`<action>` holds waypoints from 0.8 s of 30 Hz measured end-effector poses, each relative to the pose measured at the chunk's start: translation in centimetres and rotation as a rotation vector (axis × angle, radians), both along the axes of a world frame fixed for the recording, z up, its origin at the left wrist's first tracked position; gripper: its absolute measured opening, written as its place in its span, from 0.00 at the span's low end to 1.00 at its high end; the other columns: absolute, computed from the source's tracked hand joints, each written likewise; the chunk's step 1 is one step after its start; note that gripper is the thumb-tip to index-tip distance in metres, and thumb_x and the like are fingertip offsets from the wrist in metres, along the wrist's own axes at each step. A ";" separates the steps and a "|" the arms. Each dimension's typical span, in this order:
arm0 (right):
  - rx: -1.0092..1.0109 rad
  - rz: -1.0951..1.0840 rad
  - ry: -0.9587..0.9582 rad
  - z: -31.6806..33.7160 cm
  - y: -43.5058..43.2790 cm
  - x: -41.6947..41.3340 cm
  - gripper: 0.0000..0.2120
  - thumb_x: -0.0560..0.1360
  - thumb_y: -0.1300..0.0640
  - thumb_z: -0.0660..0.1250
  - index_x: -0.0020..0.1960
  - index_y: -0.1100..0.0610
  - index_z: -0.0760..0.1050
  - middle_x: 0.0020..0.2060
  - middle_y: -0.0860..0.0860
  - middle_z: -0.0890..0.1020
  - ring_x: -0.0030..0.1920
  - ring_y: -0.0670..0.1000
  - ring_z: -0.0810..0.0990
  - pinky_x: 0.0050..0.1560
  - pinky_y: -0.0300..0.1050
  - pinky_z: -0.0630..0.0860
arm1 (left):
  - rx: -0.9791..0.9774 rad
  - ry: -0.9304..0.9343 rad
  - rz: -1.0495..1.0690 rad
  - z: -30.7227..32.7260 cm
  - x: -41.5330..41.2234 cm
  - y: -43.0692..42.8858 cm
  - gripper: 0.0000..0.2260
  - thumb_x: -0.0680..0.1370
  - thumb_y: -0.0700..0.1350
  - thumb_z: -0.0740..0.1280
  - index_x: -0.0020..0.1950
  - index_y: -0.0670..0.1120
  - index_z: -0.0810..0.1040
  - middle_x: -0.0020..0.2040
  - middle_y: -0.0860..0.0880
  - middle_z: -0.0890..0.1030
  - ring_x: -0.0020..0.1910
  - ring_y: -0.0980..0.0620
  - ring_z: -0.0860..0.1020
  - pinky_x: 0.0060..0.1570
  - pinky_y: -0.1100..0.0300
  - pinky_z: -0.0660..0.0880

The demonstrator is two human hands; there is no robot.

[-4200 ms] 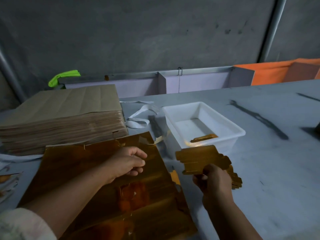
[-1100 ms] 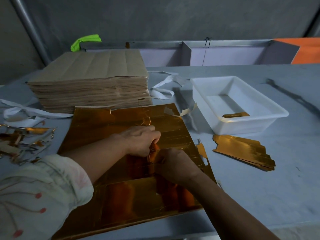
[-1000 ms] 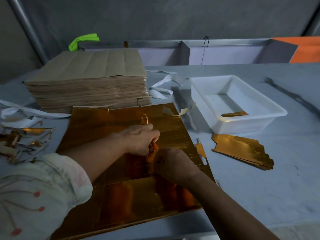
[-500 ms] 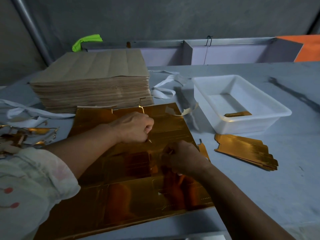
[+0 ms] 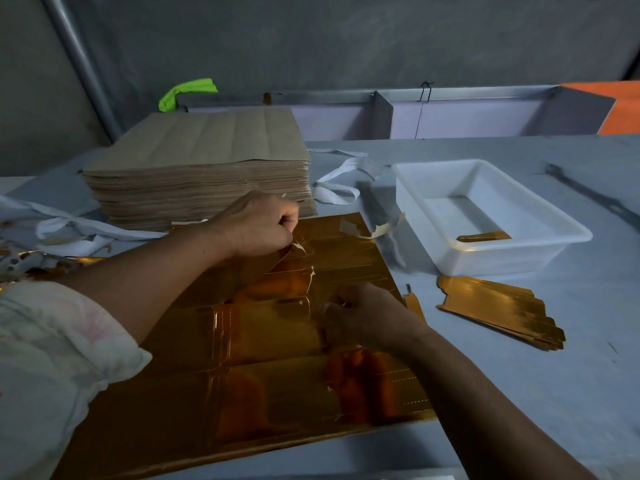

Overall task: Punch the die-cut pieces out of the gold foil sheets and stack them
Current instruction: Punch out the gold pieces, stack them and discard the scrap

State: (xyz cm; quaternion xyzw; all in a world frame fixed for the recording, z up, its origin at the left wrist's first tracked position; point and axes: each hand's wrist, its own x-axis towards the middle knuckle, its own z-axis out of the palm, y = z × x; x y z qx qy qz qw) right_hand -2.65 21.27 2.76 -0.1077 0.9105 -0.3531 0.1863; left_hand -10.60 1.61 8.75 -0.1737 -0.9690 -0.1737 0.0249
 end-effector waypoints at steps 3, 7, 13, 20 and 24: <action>-0.011 -0.021 0.004 -0.3 -0.3 -0.2 0.06 0.82 0.48 0.61 0.52 0.50 0.73 0.45 0.48 0.77 0.41 0.45 0.76 0.38 0.38 0.71 | 0.013 0.012 0.008 0.4 0.1 0.0 0.09 0.72 0.35 0.67 0.37 0.48 0.75 0.37 0.50 0.78 0.38 0.52 0.76 0.37 0.55 0.73; -0.032 -0.053 -0.018 -0.7 -1.0 -0.7 0.10 0.81 0.47 0.62 0.58 0.51 0.74 0.48 0.49 0.78 0.41 0.44 0.76 0.36 0.37 0.70 | 0.025 0.024 0.004 1.0 0.4 0.1 0.11 0.73 0.35 0.67 0.36 0.49 0.73 0.38 0.49 0.77 0.38 0.52 0.75 0.35 0.57 0.72; -0.072 -0.072 -0.072 -1.2 -1.0 -0.8 0.12 0.80 0.46 0.64 0.59 0.50 0.74 0.45 0.47 0.77 0.39 0.43 0.74 0.35 0.38 0.69 | 0.072 0.045 0.031 1.7 0.4 -0.1 0.11 0.72 0.35 0.68 0.35 0.50 0.73 0.39 0.48 0.79 0.44 0.49 0.78 0.41 0.51 0.76; -0.003 -0.045 -0.155 -1.0 -0.7 -1.1 0.06 0.80 0.54 0.64 0.49 0.56 0.76 0.38 0.49 0.76 0.35 0.45 0.73 0.35 0.37 0.69 | 0.145 0.063 0.057 2.0 0.5 0.4 0.12 0.72 0.34 0.67 0.35 0.50 0.73 0.39 0.48 0.79 0.45 0.48 0.78 0.46 0.46 0.78; -0.141 -0.172 -0.232 0.0 0.1 -1.5 0.04 0.81 0.56 0.64 0.48 0.55 0.75 0.42 0.52 0.79 0.40 0.49 0.79 0.37 0.40 0.76 | 0.188 0.086 0.041 1.4 0.2 1.0 0.12 0.72 0.35 0.68 0.38 0.52 0.75 0.40 0.51 0.78 0.42 0.50 0.78 0.42 0.51 0.77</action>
